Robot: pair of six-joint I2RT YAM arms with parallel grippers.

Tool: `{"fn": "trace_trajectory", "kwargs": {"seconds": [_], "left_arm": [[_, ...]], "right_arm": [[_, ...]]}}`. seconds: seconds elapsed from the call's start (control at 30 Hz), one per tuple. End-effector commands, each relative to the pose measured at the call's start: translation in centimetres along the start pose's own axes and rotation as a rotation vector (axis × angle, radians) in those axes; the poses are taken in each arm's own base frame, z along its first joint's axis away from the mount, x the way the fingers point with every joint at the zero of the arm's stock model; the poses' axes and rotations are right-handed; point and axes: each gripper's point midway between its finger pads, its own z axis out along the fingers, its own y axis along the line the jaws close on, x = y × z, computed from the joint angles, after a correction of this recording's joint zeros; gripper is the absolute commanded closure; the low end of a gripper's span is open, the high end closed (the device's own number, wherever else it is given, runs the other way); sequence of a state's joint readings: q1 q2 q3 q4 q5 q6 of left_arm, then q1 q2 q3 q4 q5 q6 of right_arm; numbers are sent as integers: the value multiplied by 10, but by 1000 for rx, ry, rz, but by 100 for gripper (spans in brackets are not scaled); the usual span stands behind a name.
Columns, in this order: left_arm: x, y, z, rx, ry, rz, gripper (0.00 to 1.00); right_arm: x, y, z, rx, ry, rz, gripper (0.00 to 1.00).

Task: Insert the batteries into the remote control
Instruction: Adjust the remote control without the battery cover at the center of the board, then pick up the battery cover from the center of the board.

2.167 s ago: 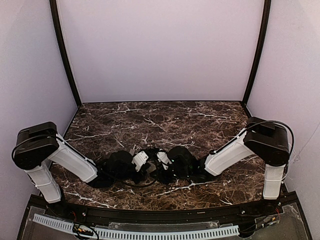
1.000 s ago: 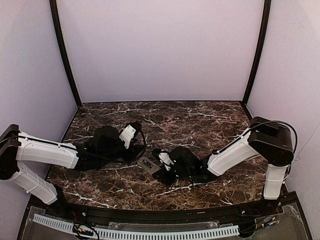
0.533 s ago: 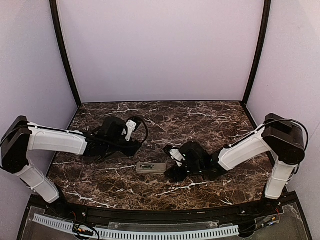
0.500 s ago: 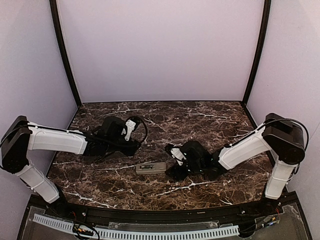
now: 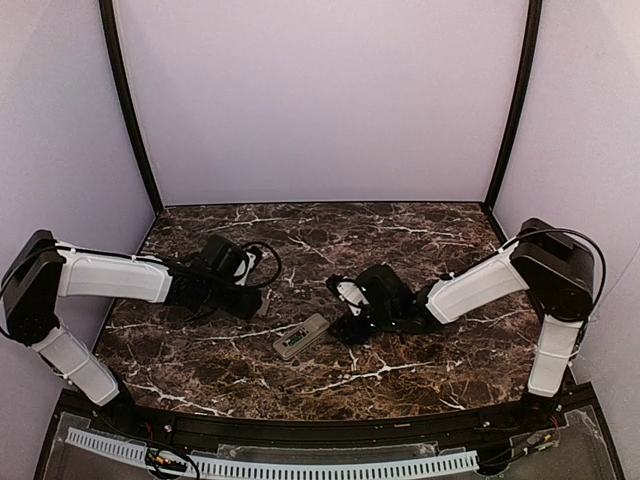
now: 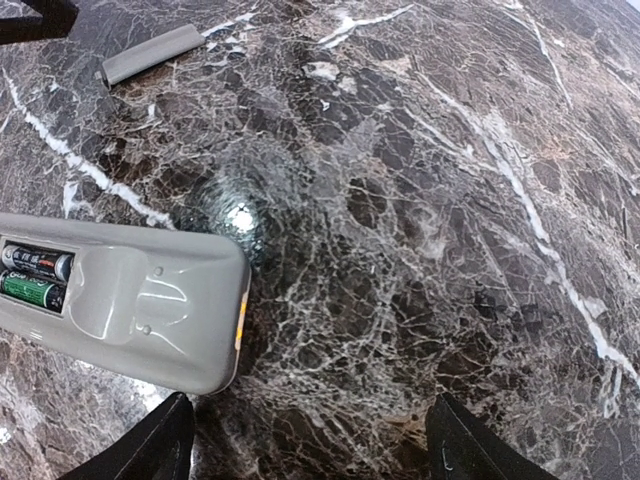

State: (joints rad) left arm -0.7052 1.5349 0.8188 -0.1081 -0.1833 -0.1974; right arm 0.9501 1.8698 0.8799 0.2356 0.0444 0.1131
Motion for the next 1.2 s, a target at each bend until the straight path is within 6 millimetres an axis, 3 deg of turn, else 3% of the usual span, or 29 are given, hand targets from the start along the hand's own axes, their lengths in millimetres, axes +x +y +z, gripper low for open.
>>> {"fn": "trace_trajectory", "kwargs": {"seconds": [0.0,0.17,0.6,0.83,1.0,1.17], "left_arm": [[18,4,5,-3,89,-40,42],[25,-5,19,33,131,-38,42],[24,-18,40,81,164,-26,46],[34,-16,51,56,215,-13,61],[31,-13,46,40,218,-6,72],[20,-13,25,60,193,4,78]], "right_arm": [[52,-2,6,-27,180,14,21],[49,-8,-6,-31,158,41,21],[-2,-27,-52,32,0,55,17],[-28,-48,-85,96,-119,131,2],[-36,-55,-96,48,-154,199,1],[-40,-53,-99,4,-166,196,1]]}}
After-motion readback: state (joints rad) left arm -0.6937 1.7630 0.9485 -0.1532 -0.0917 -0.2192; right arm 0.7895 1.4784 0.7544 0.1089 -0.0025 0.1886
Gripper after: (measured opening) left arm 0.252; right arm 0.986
